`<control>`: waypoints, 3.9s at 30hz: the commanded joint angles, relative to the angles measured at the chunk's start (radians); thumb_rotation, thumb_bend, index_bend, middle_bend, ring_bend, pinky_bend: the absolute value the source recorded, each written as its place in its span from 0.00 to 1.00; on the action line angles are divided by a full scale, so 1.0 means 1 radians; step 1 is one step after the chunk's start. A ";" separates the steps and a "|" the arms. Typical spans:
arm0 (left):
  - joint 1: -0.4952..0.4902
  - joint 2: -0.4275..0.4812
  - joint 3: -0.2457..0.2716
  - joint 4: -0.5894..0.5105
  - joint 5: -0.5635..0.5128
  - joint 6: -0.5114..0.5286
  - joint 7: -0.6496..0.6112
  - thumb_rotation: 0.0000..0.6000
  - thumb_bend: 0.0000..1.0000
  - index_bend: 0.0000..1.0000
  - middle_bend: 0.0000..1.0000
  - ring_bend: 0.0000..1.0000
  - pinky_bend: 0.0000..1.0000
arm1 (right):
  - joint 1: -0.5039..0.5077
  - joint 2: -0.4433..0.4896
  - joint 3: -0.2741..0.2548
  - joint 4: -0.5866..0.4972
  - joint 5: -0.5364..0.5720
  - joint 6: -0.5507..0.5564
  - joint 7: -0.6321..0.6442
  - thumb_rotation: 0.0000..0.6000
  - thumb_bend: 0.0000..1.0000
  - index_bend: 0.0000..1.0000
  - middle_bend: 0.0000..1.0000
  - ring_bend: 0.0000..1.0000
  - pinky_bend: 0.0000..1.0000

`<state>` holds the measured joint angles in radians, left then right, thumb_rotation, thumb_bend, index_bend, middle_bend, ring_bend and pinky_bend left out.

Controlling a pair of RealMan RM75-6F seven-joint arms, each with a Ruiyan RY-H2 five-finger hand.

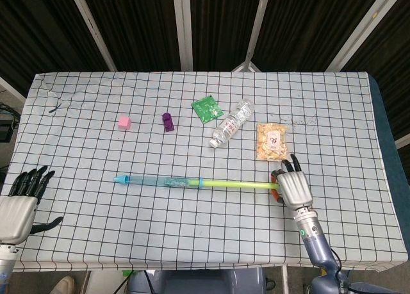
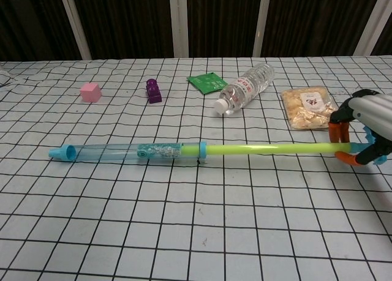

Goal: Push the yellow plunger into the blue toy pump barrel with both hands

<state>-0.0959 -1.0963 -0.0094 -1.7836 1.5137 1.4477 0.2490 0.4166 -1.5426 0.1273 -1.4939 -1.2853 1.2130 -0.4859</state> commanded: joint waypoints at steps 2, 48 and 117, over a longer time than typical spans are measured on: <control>-0.045 0.013 -0.033 -0.059 -0.058 -0.063 0.065 1.00 0.15 0.11 0.07 0.00 0.00 | -0.002 0.018 -0.003 -0.019 0.001 -0.001 -0.004 1.00 0.41 0.74 0.56 0.18 0.00; -0.562 -0.444 -0.143 0.096 -0.699 -0.327 0.721 1.00 0.37 0.41 0.37 0.03 0.00 | 0.002 0.053 -0.026 -0.041 0.018 -0.018 -0.023 1.00 0.42 0.75 0.57 0.18 0.00; -0.603 -0.427 -0.077 -0.021 -0.667 -0.192 0.708 1.00 0.54 0.52 0.57 0.09 0.00 | 0.010 0.065 -0.043 -0.200 -0.010 0.022 -0.128 1.00 0.43 0.77 0.58 0.18 0.00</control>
<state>-0.6994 -1.5227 -0.0868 -1.8033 0.8467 1.2542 0.9563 0.4253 -1.4754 0.0832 -1.6924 -1.2961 1.2355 -0.6114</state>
